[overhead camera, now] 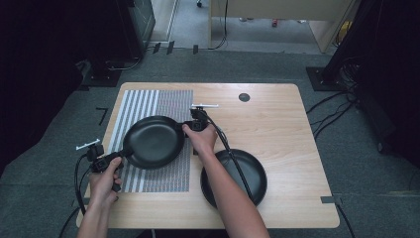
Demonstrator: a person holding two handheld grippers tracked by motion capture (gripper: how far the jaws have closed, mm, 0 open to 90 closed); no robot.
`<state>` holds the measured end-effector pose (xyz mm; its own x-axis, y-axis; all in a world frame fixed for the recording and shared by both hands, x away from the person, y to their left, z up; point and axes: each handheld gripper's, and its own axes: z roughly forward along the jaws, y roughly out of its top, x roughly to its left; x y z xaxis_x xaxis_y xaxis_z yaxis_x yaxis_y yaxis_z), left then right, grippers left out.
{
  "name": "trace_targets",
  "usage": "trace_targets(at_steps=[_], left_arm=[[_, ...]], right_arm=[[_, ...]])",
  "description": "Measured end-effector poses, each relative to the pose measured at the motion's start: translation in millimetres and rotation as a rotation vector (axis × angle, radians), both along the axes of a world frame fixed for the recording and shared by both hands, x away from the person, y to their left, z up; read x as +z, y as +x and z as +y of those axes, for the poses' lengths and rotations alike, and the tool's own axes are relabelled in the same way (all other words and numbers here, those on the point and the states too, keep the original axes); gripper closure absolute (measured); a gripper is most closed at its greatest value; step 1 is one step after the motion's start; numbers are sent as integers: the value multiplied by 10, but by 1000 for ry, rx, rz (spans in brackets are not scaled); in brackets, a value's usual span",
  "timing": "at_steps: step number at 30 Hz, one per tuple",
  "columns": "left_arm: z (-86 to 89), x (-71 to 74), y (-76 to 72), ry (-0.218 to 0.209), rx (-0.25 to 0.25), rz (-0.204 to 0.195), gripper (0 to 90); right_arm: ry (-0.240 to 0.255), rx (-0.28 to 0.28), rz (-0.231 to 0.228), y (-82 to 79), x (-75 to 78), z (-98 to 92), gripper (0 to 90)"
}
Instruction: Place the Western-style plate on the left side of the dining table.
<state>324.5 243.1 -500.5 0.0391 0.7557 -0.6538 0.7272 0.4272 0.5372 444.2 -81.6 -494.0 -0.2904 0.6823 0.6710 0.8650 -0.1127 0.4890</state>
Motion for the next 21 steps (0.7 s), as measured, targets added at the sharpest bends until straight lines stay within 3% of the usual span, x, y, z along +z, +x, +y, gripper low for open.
trace_targets(at_steps=[11,14,21], left_arm=[[50,-102,350,7,9,38,764],[60,-128,458,-1,61,41,774],[78,-96,592,-3,74,43,781]], right_arm=[[-15,-81,14,127,-105,52,834],[2,-107,37,162,-172,76,834],[14,-138,39,208,-192,99,833]])
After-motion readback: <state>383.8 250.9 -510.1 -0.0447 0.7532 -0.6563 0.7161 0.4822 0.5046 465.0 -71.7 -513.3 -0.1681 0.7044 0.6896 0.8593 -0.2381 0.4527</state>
